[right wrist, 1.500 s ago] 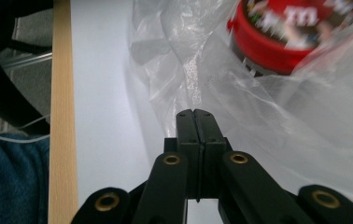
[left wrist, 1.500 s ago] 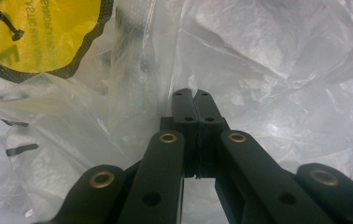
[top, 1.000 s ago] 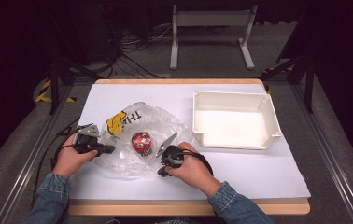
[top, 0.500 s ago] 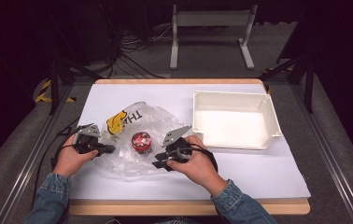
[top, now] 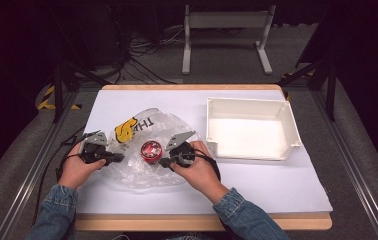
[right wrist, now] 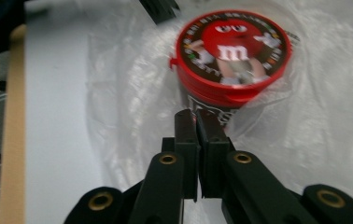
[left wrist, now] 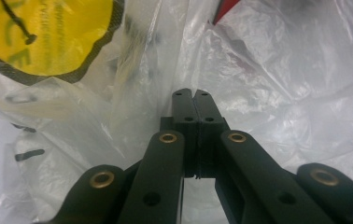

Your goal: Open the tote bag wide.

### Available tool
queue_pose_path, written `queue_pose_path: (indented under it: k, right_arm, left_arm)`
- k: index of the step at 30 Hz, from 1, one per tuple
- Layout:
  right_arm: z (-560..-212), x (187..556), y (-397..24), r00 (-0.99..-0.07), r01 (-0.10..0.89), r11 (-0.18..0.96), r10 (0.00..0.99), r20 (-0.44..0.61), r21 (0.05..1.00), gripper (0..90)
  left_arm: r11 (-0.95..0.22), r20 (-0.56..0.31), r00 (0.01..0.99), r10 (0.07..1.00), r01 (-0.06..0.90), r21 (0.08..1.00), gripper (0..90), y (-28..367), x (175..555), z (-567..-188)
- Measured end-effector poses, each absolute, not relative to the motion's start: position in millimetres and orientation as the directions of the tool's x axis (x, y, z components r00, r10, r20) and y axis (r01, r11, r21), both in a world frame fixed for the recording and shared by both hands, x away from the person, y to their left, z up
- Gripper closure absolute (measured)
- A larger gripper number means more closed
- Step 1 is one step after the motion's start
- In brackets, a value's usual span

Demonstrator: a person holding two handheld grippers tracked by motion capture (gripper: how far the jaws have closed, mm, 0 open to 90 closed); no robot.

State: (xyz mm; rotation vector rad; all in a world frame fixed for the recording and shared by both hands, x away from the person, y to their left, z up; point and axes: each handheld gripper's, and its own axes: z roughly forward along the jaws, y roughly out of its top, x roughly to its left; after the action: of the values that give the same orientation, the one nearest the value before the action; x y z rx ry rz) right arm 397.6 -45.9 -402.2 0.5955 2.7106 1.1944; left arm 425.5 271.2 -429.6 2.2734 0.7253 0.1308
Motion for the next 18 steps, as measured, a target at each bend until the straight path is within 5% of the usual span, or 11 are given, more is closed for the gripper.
queue_pose_path:
  k: [5, 6, 18]
  right_arm:
    - [-407, 406, -51, -0.904, 0.329, 0.621, 0.426, 0.046, 0.711, 75.9]
    - [-410, 409, -51, -0.904, 0.344, 0.619, 0.423, 0.069, 0.706, 61.5]
    - [-430, 424, -44, -0.925, 0.32, 0.684, 0.376, 0.06, 0.656, 25.4]
  left_arm:
    - [-0.536, -0.104, 0.821, 0.561, 0.456, 0.71, 89.7, 268, 427, -426]
    - [-0.53, -0.106, 0.816, 0.568, 0.461, 0.712, 89.6, 267, 429, -427]
    - [-0.492, -0.13, 0.785, 0.605, 0.497, 0.715, 87.1, 259, 443, -438]
